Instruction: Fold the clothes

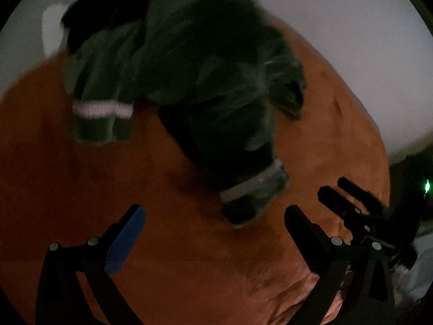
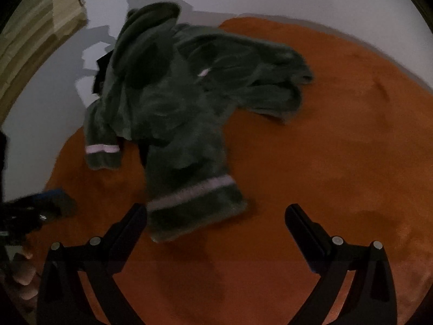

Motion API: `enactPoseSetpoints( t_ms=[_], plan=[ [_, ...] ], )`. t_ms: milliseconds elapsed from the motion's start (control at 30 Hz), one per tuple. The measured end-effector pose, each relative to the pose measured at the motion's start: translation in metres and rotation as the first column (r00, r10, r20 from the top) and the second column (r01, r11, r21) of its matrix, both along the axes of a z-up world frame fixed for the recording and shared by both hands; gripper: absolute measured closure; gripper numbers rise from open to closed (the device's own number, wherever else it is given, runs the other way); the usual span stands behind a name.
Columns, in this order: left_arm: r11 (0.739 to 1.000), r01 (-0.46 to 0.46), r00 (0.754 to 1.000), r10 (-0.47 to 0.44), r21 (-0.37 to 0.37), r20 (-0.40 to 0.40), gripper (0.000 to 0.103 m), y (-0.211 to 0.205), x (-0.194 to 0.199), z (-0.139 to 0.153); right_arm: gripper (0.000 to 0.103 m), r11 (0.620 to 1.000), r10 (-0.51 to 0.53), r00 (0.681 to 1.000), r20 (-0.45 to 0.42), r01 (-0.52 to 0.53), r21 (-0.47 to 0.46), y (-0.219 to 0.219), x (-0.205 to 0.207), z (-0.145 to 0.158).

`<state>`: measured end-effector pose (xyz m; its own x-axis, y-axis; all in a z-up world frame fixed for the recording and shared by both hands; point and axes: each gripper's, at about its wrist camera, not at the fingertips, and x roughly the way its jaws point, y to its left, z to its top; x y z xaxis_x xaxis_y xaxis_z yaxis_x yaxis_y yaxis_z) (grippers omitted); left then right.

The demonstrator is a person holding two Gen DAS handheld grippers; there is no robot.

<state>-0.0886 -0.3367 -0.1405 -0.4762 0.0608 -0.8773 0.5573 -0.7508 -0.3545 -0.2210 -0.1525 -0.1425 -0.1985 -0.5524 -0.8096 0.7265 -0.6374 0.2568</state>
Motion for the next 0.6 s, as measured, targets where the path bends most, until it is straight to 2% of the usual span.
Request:
enactPoseSetpoints(
  t_ms=[67,200,267,367,467,600],
  plan=[
    [0.999,-0.042,0.999,0.042,0.024,0.006,0.001,-0.015,0.001,-0.012,0.001,1.0,0.011,1.0,0.017,-0.011,-0.001,-0.015,-0.004,-0.011],
    [0.987,-0.145,0.989,0.147,-0.071,0.013,0.001,-0.039,0.001,-0.02,0.001,0.999,-0.003,0.999,0.047,0.001,0.038,-0.043,-0.014,-0.041],
    [0.982,-0.166,0.986,0.168,-0.092,0.019,0.001,-0.05,-0.001,-0.025,0.001,0.998,-0.013,0.996,0.091,0.007,0.065,-0.055,-0.022,-0.06],
    [0.973,-0.208,0.975,0.215,-0.096,0.064,0.001,-0.072,-0.006,-0.035,0.001,0.995,-0.065,0.992,0.112,0.056,0.084,-0.06,-0.034,-0.078],
    [0.966,-0.225,0.971,0.233,-0.129,0.052,0.001,-0.085,-0.01,-0.035,0.001,0.988,-0.095,0.984,0.153,0.074,0.136,-0.064,-0.046,-0.097],
    [0.952,-0.205,0.975,0.22,-0.229,0.043,0.001,-0.096,-0.023,-0.033,0.002,0.993,-0.072,0.981,0.181,0.054,0.103,-0.064,-0.051,-0.104]
  ],
)
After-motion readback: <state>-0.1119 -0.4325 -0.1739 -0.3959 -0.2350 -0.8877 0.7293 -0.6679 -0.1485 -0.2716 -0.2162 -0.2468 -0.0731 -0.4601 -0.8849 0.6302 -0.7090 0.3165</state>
